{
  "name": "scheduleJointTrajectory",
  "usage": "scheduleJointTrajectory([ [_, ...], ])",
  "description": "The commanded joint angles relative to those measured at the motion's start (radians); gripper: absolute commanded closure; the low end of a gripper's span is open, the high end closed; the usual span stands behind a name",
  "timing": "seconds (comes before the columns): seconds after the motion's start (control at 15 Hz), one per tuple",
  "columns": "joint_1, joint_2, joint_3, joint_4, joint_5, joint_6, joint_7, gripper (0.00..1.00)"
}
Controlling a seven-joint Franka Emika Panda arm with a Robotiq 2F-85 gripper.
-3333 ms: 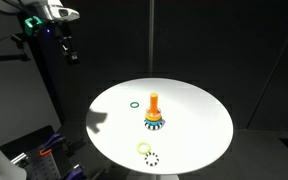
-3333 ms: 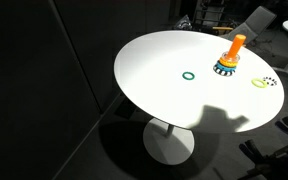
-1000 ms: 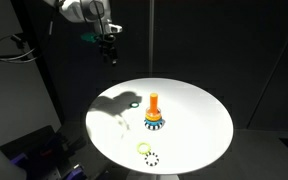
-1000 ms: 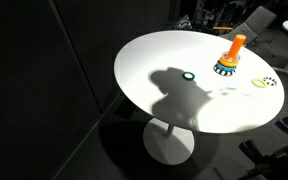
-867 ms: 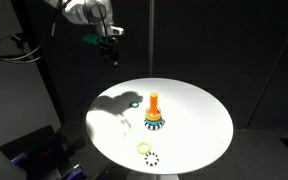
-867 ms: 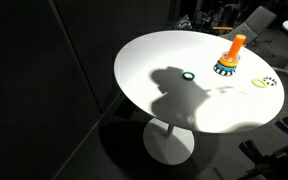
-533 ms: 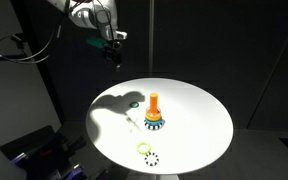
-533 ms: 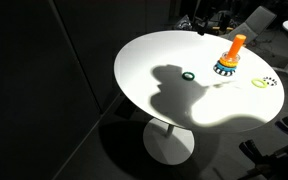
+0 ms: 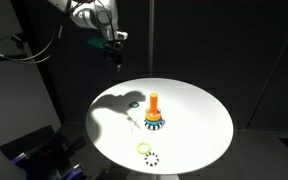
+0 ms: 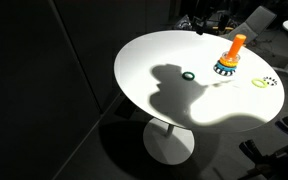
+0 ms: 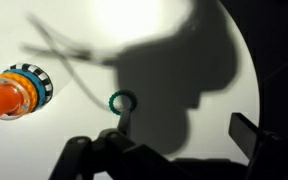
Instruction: Put the circular object on the orange object
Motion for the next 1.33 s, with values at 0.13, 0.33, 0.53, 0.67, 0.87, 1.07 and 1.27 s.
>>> scheduleJointTrajectory([
  [0.13, 0.004, 0.02, -0.053, 0.013, -0.001, 0.034, 0.004, 0.0],
  [0.33, 0.0, 0.052, -0.078, 0.013, 0.005, 0.088, 0.003, 0.0],
  [0.53, 0.004, 0.098, -0.095, 0.015, -0.001, 0.146, 0.007, 0.0],
  [0.67, 0.009, 0.135, -0.103, 0.019, -0.01, 0.184, 0.011, 0.0],
  [0.87, 0.013, 0.195, -0.112, 0.036, -0.012, 0.218, 0.013, 0.0],
  [1.07, 0.016, 0.253, -0.124, 0.058, -0.016, 0.235, 0.013, 0.0],
  [1.27, 0.024, 0.303, -0.144, 0.088, -0.031, 0.232, 0.022, 0.0],
])
